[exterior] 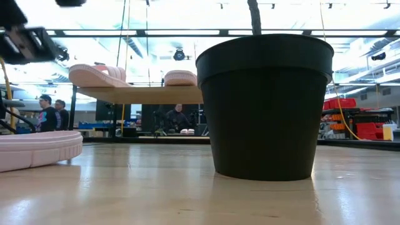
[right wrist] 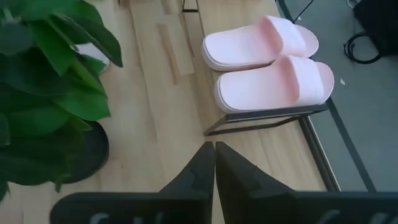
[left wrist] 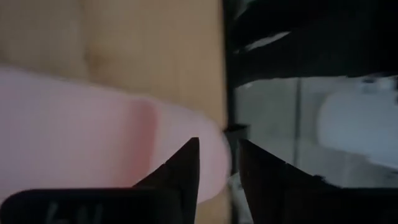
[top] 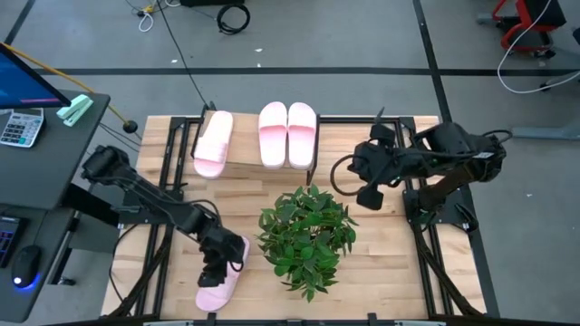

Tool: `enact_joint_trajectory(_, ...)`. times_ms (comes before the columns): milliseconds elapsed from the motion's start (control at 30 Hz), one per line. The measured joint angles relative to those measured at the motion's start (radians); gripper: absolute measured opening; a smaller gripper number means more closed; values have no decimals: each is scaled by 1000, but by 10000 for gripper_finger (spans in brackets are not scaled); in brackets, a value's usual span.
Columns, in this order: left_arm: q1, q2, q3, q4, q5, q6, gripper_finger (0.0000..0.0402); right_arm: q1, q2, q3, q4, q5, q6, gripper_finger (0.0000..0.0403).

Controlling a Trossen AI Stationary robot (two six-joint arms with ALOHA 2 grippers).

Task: Pick and place slides into the shelf
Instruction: Put the pink slide on the shelf

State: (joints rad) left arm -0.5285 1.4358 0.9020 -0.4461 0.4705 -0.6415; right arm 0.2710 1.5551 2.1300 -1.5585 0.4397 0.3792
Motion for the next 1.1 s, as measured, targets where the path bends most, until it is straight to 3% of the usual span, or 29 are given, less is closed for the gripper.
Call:
enact_joint_trajectory(200,-4,23,0,-98,-41,77,154,5,18,0,22,23,32,20)
enact_joint_trajectory(567,-4,33,0,-119,-54,240,238,7,71,0,42,27,50,20)
enact_joint_trajectory(967,-7,123,0,-103,-73,210,239,7,78,0,42,27,47,20)
enact_joint_trajectory(1100,-17,148,0,-86,-34,200,238,7,77,0,40,27,44,20)
